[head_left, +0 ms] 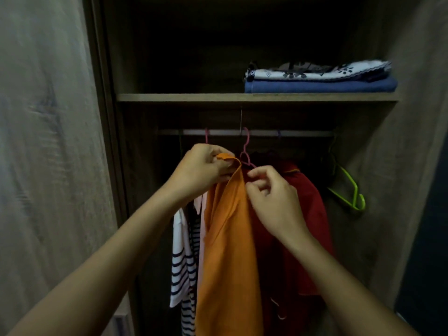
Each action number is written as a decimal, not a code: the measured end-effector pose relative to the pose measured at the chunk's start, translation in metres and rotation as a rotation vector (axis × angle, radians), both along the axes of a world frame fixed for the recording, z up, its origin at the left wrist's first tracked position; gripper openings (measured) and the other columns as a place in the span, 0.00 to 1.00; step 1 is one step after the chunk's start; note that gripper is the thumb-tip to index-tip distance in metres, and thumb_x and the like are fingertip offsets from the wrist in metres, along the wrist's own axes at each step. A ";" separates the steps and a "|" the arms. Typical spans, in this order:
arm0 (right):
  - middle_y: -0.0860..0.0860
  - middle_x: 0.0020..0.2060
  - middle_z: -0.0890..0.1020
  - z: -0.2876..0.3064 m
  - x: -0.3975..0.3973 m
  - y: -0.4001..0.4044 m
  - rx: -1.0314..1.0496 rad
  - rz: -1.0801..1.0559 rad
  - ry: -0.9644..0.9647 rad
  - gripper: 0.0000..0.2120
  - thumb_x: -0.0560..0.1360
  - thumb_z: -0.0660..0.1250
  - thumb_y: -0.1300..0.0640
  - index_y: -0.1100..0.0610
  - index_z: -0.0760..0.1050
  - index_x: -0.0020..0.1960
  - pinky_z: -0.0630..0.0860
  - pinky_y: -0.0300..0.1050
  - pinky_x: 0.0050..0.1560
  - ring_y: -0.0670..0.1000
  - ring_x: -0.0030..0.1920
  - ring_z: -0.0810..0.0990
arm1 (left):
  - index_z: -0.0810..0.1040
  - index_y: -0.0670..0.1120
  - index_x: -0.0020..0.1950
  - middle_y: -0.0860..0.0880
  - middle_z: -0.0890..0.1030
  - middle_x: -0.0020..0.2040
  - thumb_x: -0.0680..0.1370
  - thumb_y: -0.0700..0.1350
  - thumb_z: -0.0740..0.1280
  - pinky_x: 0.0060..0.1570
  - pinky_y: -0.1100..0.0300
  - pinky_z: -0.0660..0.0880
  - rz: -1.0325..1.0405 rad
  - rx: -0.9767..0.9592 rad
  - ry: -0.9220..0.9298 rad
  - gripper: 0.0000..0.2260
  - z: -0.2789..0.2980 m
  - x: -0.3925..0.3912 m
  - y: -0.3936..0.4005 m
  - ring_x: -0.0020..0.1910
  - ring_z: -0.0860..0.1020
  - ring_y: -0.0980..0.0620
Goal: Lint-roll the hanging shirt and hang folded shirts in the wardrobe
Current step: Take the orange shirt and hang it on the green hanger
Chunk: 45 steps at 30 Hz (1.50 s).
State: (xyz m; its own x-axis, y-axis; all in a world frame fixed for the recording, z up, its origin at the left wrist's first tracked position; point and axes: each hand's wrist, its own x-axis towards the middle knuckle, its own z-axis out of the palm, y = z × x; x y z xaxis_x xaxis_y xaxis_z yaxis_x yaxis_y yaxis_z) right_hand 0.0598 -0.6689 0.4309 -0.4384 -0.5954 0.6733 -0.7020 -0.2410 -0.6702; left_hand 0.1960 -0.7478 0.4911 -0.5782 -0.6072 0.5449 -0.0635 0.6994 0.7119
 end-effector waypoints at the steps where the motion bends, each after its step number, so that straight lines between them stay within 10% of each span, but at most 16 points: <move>1: 0.44 0.33 0.79 0.001 0.004 0.001 0.008 0.026 -0.009 0.12 0.74 0.67 0.48 0.49 0.75 0.56 0.71 0.32 0.30 0.39 0.31 0.78 | 0.80 0.48 0.49 0.48 0.84 0.42 0.79 0.42 0.63 0.46 0.62 0.81 0.044 -0.082 -0.025 0.06 -0.001 -0.001 0.000 0.42 0.83 0.57; 6: 0.39 0.42 0.79 0.001 0.019 -0.001 0.156 0.053 0.084 0.19 0.71 0.66 0.35 0.44 0.71 0.56 0.72 0.33 0.37 0.36 0.40 0.77 | 0.80 0.51 0.52 0.53 0.81 0.38 0.80 0.50 0.61 0.41 0.60 0.81 0.265 -0.494 -0.233 0.09 -0.001 -0.007 0.001 0.35 0.80 0.61; 9: 0.44 0.34 0.78 0.001 0.016 0.000 0.152 0.002 0.198 0.05 0.73 0.66 0.47 0.47 0.72 0.43 0.66 0.30 0.29 0.41 0.32 0.76 | 0.80 0.52 0.55 0.52 0.77 0.46 0.79 0.53 0.61 0.42 0.61 0.75 0.370 -0.571 -0.247 0.11 -0.001 -0.008 -0.004 0.43 0.77 0.56; 14: 0.46 0.31 0.78 -0.008 -0.019 0.002 0.347 -0.132 0.294 0.09 0.71 0.60 0.62 0.51 0.74 0.37 0.72 0.45 0.35 0.51 0.33 0.77 | 0.77 0.52 0.52 0.53 0.74 0.45 0.81 0.49 0.59 0.38 0.71 0.66 0.327 -0.521 -0.112 0.08 0.005 0.006 -0.018 0.43 0.74 0.57; 22: 0.53 0.37 0.83 0.013 -0.073 0.044 0.320 0.292 -0.324 0.15 0.76 0.61 0.70 0.55 0.82 0.47 0.74 0.38 0.33 0.48 0.36 0.79 | 0.74 0.54 0.50 0.54 0.75 0.36 0.82 0.54 0.55 0.31 0.66 0.69 0.432 -0.508 -0.012 0.10 0.003 0.030 -0.050 0.33 0.75 0.58; 30: 0.58 0.36 0.82 0.021 -0.103 0.038 0.393 0.111 -0.204 0.11 0.74 0.61 0.66 0.66 0.82 0.46 0.76 0.43 0.43 0.55 0.39 0.80 | 0.80 0.46 0.44 0.47 0.82 0.38 0.75 0.58 0.63 0.40 0.63 0.79 -0.082 0.020 -0.254 0.17 0.013 0.030 -0.030 0.38 0.83 0.51; 36: 0.58 0.52 0.84 0.018 -0.130 0.038 0.197 0.477 -0.583 0.19 0.75 0.57 0.52 0.63 0.81 0.52 0.74 0.47 0.52 0.55 0.51 0.80 | 0.77 0.52 0.44 0.54 0.78 0.42 0.78 0.54 0.62 0.41 0.67 0.72 0.111 -0.375 -0.133 0.09 0.016 -0.012 -0.031 0.41 0.77 0.63; 45: 0.57 0.59 0.80 0.023 -0.206 -0.010 0.272 -0.596 -0.010 0.18 0.74 0.65 0.52 0.56 0.77 0.62 0.73 0.44 0.57 0.58 0.59 0.78 | 0.78 0.54 0.41 0.55 0.79 0.35 0.77 0.52 0.66 0.33 0.72 0.72 0.158 -0.490 -0.007 0.07 0.010 -0.061 -0.034 0.38 0.78 0.64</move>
